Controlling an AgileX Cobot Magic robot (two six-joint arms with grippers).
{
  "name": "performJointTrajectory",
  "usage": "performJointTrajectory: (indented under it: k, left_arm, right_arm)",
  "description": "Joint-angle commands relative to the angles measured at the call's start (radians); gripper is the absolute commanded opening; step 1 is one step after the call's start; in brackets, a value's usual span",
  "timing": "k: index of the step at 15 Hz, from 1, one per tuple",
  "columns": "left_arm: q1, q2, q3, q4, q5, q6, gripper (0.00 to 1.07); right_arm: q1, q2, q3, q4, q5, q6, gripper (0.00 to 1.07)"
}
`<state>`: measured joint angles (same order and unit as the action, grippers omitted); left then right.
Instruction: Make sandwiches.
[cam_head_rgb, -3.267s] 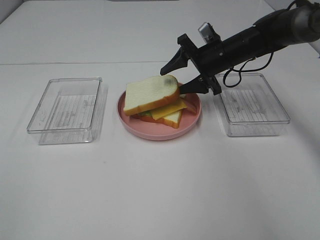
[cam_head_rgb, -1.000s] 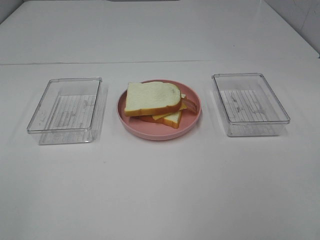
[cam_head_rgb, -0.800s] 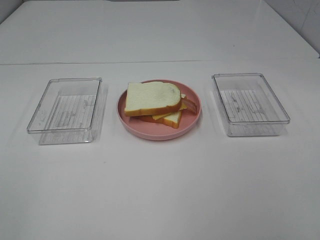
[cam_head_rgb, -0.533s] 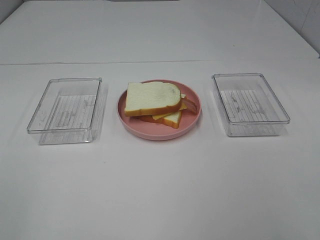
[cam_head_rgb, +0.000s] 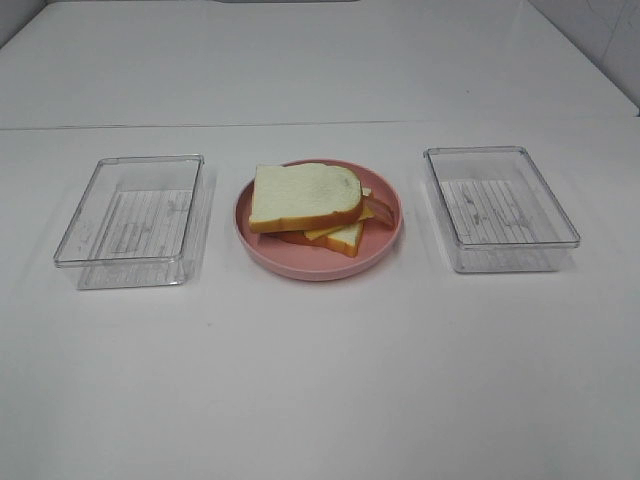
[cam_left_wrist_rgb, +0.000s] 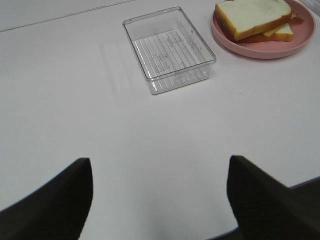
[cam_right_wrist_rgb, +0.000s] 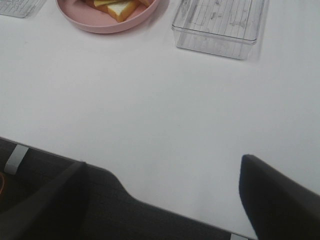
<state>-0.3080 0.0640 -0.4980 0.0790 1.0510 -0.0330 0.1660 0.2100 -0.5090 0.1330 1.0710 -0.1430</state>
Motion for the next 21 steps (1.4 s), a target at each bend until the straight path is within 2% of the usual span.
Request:
performJointTrajectory:
  k: [1,2,3,4,5,8,11,18,21]
  left_arm:
    - [0.050,-0.009,0.000,0.000,-0.007,0.001,0.72]
    - [0.106,-0.009,0.000,0.000,-0.007,0.001,0.72]
    - [0.129,-0.009,0.000,0.000,-0.007,0.001,0.72]
    - [0.185,-0.010,0.000,0.000,-0.007,0.001,0.72]
    - [0.281,-0.020,0.000,0.000,-0.008,0.001,0.72]
    - [0.342,-0.088,0.000,0.000,-0.008,0.001,0.72]
    - [0.342,-0.092,0.000,0.000,-0.008,0.002,0.72]
    - [0.342,-0.091,0.000,0.000,-0.008,0.002,0.72]
    - [0.342,-0.090,0.000,-0.051,-0.007,0.009,0.72]
  right_arm:
    - [-0.001,-0.008,0.004,0.004,-0.009,0.006,0.78]
    - [-0.026,-0.011,0.004,0.007,-0.009,0.006,0.78]
    - [-0.050,-0.012,0.004,0.007,-0.009,0.006,0.78]
    - [-0.101,-0.016,0.004,0.007,-0.009,0.006,0.78]
    - [-0.189,-0.057,0.004,0.007,-0.009,0.006,0.78]
    - [-0.197,-0.152,0.004,0.010,-0.009,0.006,0.78]
    - [-0.197,-0.217,0.004,0.014,-0.010,0.006,0.78]
    - [-0.197,-0.230,0.004,0.019,-0.010,0.006,0.78]
    - [-0.197,-0.227,0.004,0.019,-0.010,0.006,0.78]
